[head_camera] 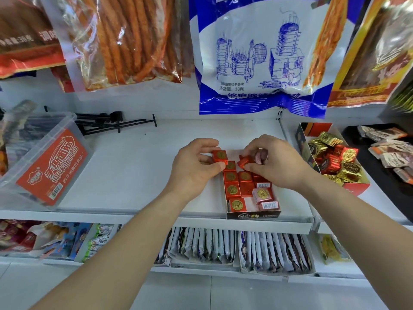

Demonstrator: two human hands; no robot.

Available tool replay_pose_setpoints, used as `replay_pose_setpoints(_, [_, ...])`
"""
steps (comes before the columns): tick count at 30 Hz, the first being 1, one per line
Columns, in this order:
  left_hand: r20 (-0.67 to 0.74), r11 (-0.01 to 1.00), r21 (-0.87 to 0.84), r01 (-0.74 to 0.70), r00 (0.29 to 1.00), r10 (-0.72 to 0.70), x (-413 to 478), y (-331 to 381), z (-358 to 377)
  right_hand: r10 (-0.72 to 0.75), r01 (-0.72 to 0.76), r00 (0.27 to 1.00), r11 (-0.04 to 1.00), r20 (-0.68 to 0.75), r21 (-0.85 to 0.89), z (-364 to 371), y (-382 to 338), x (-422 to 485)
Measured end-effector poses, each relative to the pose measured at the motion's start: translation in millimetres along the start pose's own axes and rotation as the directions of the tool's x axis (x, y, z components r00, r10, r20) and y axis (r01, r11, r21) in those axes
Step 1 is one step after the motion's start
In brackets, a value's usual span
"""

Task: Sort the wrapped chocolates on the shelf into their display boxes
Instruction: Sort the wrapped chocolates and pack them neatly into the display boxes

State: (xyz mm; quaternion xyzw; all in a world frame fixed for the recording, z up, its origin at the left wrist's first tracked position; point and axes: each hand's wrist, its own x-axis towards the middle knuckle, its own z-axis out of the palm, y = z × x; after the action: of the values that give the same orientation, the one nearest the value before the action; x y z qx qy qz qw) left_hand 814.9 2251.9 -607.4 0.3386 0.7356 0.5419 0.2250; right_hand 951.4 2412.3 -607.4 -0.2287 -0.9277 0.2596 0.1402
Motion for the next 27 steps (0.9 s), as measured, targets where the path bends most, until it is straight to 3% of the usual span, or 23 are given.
replay_pose_setpoints(7, [0.032,1.000,-0.016,0.012,0.999,-0.011,-2.7,6.1,7.0,0.074,-0.050,0.992,0.974,-0.104,0.223,-11.8,-7.3,-6.7])
replay_pose_setpoints(13, [0.073,1.000,-0.010,-0.026,0.997,0.026,-6.6,14.5,15.3,0.058,-0.044,0.998,0.885,-0.016,0.463,-17.5,-14.7,-15.3])
replay_pose_setpoints(19, [0.093,1.000,-0.018,-0.020,0.995,0.022,-9.9,19.2,19.0,0.094,-0.092,0.995,0.834,0.025,0.545,-18.1,-15.1,-17.7])
replay_pose_setpoints(27, [0.098,0.998,-0.061,0.002,0.995,0.004,-8.9,20.5,19.1,0.128,-0.090,0.991,0.857,-0.040,0.507,-17.5,-15.1,-14.9])
